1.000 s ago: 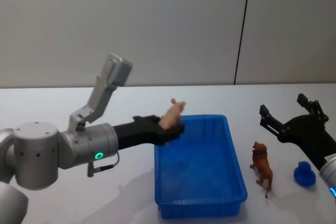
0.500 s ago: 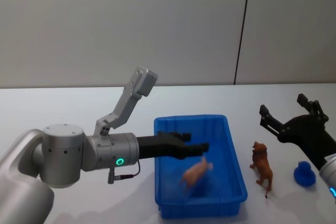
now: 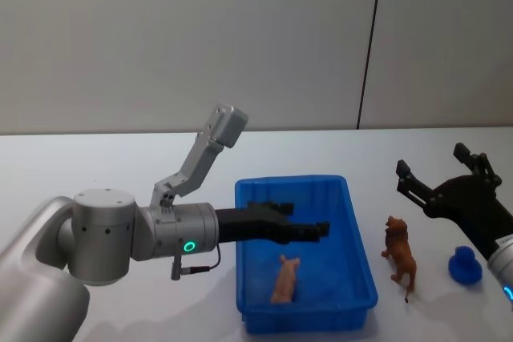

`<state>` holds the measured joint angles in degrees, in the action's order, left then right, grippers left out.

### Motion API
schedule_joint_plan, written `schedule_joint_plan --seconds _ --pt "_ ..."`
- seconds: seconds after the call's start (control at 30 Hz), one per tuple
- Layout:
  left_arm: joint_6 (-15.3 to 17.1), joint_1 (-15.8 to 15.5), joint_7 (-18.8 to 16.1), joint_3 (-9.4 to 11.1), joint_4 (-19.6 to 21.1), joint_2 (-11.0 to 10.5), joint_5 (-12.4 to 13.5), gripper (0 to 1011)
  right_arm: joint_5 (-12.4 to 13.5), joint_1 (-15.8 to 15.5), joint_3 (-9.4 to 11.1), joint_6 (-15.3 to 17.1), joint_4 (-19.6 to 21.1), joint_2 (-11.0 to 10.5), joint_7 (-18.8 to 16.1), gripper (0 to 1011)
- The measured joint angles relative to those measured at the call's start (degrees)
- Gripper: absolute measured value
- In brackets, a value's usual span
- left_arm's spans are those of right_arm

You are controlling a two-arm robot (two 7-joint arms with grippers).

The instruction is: Pick up the two dolls from the table and place them into the box.

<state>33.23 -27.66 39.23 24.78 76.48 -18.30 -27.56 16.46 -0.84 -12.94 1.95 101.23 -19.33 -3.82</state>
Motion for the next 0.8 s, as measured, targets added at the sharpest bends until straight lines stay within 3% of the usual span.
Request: schedule_joint_plan --seconds 0.43,0.8 --pt "-5.44 2.82 -5.65 -1.22 5.84 -2.55 -1.16 1001 0.0 0.0 0.0 0.0 0.0 0.0 0.0 1001" --pt "-10.15 7.87 -15.29 -2.81 13.18 -6.41 -3.23 1001 0.0 0.0 0.0 0.0 0.0 0.0 0.0 1001"
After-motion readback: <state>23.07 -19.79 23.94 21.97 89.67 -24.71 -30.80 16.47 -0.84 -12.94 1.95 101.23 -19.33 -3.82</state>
